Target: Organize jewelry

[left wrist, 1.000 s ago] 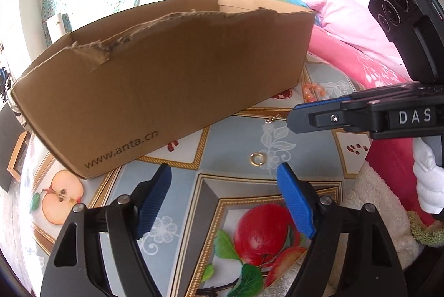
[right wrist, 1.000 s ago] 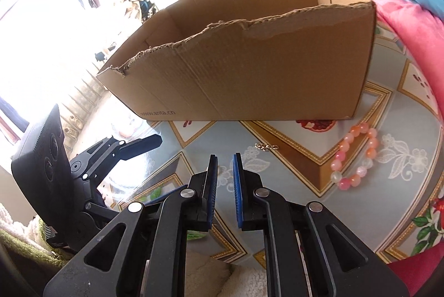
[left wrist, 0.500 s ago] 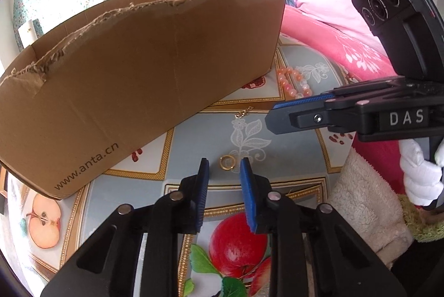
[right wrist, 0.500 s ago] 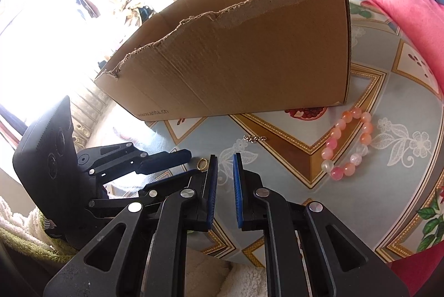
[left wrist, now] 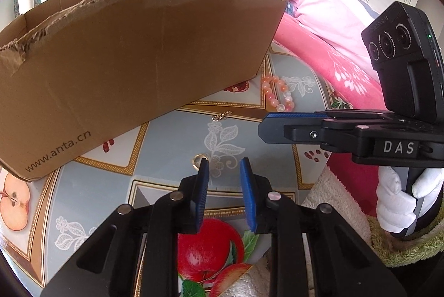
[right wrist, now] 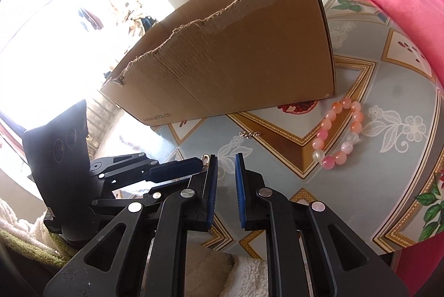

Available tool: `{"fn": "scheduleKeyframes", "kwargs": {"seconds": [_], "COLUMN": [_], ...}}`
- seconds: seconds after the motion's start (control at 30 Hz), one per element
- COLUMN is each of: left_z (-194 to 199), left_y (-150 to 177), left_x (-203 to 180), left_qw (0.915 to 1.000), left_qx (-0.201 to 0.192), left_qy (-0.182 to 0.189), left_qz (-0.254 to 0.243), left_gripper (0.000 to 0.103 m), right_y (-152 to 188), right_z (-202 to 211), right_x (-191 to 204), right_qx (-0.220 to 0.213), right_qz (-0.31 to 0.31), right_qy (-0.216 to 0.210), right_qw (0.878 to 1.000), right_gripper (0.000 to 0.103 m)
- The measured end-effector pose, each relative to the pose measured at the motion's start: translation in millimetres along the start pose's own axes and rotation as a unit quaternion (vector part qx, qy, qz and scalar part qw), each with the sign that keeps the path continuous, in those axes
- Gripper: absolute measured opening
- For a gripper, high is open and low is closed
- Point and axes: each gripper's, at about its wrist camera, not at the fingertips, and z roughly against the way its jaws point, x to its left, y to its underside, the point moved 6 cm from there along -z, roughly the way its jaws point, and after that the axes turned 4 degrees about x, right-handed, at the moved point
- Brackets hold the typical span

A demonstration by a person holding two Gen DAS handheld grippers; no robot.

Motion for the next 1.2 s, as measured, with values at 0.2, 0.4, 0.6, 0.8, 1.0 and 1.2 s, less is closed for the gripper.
{"fn": "scheduleKeyframes", "kwargs": {"seconds": [0.2, 0.4, 0.6, 0.8, 1.0, 1.2], "left_z": [2, 4, -7, -10, -12, -10], "left_y": [-2, -6, -4, -7, -7, -6], "left_x": [-3, 1, 7, 8, 1, 2], "left_qw": [0.9999, 0.9955, 0.9895, 0.9871, 0.9843, 0.986], "left_qx": [-0.01, -0.018, 0.002, 0.005, 0.003, -0.005], "left_qy": [-0.008, -0.07, -0.091, -0.076, -0.071, -0.074], "left_qz": [-0.01, -0.062, -0.113, -0.14, -0.161, -0.149], "left_gripper": [0.022, 0.022, 0.022, 0.022, 0.012, 0.012], "right_y": [2, 2, 1, -1, -4, -7], "right_z": [7, 10, 8, 7, 7, 7], "right_x": [-3, -7, -9, -11, -12, -4], "right_qx": [-0.004, -0.006, -0.004, -0.002, -0.003, -0.007], "right_qz": [-0.001, -0.006, -0.007, -0.008, -0.006, 0.014], "right_qy": [-0.001, -0.007, -0.009, -0.006, 0.0, 0.021], "right_qw": [1.0, 1.0, 1.0, 1.0, 1.0, 1.0], "right_gripper": [0.013, 0.014, 0.014, 0.014, 0.014, 0.014]}}
